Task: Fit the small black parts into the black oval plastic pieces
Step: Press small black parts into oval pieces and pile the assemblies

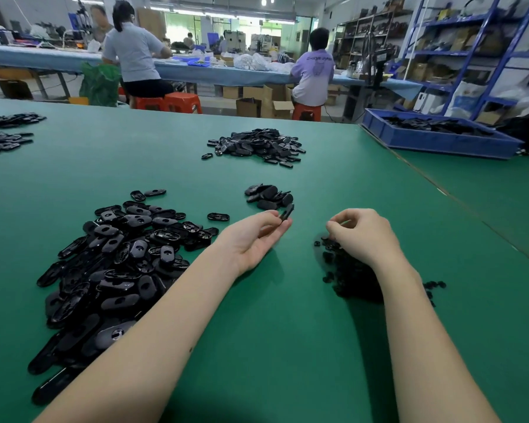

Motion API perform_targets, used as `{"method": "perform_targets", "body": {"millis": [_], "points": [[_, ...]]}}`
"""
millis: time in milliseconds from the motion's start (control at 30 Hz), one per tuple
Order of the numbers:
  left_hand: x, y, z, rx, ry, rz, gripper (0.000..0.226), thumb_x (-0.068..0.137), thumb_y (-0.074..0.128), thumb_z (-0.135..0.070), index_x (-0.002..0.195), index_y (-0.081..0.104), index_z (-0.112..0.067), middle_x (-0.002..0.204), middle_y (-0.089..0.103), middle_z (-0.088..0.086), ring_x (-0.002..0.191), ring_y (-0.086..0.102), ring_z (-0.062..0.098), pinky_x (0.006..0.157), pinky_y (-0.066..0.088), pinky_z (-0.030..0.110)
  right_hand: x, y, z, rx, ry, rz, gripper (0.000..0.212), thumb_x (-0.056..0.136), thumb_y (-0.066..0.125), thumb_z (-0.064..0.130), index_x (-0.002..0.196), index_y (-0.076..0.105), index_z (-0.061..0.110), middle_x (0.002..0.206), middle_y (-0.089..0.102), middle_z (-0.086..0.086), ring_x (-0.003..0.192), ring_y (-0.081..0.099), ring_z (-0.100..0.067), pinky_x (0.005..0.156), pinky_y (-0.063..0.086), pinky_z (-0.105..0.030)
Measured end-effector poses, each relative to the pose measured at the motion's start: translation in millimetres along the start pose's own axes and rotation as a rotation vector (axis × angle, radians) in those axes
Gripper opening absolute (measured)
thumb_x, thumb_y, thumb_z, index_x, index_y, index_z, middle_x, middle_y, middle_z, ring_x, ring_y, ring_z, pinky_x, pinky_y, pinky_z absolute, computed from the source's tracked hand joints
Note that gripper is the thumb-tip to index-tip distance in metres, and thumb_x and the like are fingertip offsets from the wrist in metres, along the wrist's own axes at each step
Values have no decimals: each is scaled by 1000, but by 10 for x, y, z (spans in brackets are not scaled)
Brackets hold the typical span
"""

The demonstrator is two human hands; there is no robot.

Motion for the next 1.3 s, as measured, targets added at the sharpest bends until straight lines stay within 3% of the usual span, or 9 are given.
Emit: {"method": "perform_targets", "body": {"millis": [100, 267, 467, 533, 633, 733, 933, 1167, 1300], "points": [[34, -43, -3, 144, 58, 10, 19, 89, 55, 20, 95, 63, 4, 76, 73, 19, 77, 75, 24, 65, 61, 25, -46, 43, 34, -138, -14, 8, 7, 85, 65, 36, 85, 71, 38, 90, 70, 23, 96, 63, -15, 71, 42, -28], [41, -67, -41, 371, 181, -14, 22, 85, 61, 20, 95, 66, 0, 105, 71, 25, 79, 76, 23, 77, 61, 23, -94, 152, 64, -220, 6, 48, 11, 85, 71, 38, 93, 77, 42, 96, 73, 21, 96, 62, -12, 71, 41, -26], [5, -51, -57, 493, 253, -39, 25, 83, 60, 20, 92, 69, -2, 102, 73, 20, 86, 75, 26, 83, 61, 28, -89, 165, 83, -237, -7, 24, 2, 85, 73, 37, 85, 74, 35, 95, 72, 15, 96, 65, -17, 73, 43, -28], [0, -45, -56, 532, 267, -38, 27, 83, 59, 19, 91, 70, -4, 103, 74, 20, 88, 75, 26, 86, 60, 30, -81, 173, 104, -90, -35, 12, 5, 85, 74, 35, 82, 71, 32, 88, 71, 17, 89, 64, -14, 72, 44, -28], [-7, -31, -65, 602, 302, -39, 29, 81, 59, 17, 91, 72, -7, 100, 74, 20, 89, 76, 25, 89, 59, 31, -77, 168, 171, 426, -43, 34, 9, 86, 78, 30, 81, 71, 27, 72, 66, 14, 65, 57, -6, 60, 44, -21], [-11, -19, -56, 590, 287, -32, 36, 80, 57, 18, 95, 73, -10, 102, 71, 20, 90, 76, 25, 95, 57, 33, -102, 174, 197, 643, 9, 93, 10, 88, 78, 28, 81, 71, 26, 77, 67, 8, 54, 48, -6, 46, 38, -12], [-10, 14, -41, 568, 281, -11, 17, 88, 67, 3, 89, 69, -14, 80, 73, 9, 83, 71, 22, 92, 58, 32, -129, 239, 205, 819, 63, 200, 7, 93, 73, 23, 93, 66, 22, 96, 80, 5, 44, 43, -6, 40, 31, -13], [-91, 74, -55, 630, 372, 27, 21, 86, 71, 2, 100, 60, -9, 91, 74, 13, 75, 70, 18, 72, 57, 23, -149, 269, 208, 829, 62, 234, 2, 80, 83, 27, 80, 82, 27, 106, 77, -7, 47, 45, -8, 43, 31, -14], [-152, 108, -109, 686, 528, 47, 37, 84, 72, 6, 115, 63, -11, 100, 73, 16, 74, 74, 20, 71, 59, 25, -151, 285, 225, 798, 41, 214, 7, 82, 82, 22, 88, 80, 25, 82, 72, -1, 46, 45, -8, 43, 30, -15]]}}
Point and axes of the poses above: each hand's wrist, its own x-axis towards the middle knuckle, its own y-axis out of the palm, z = x × y, the point moved 5 cm from there along x, towards the middle knuckle
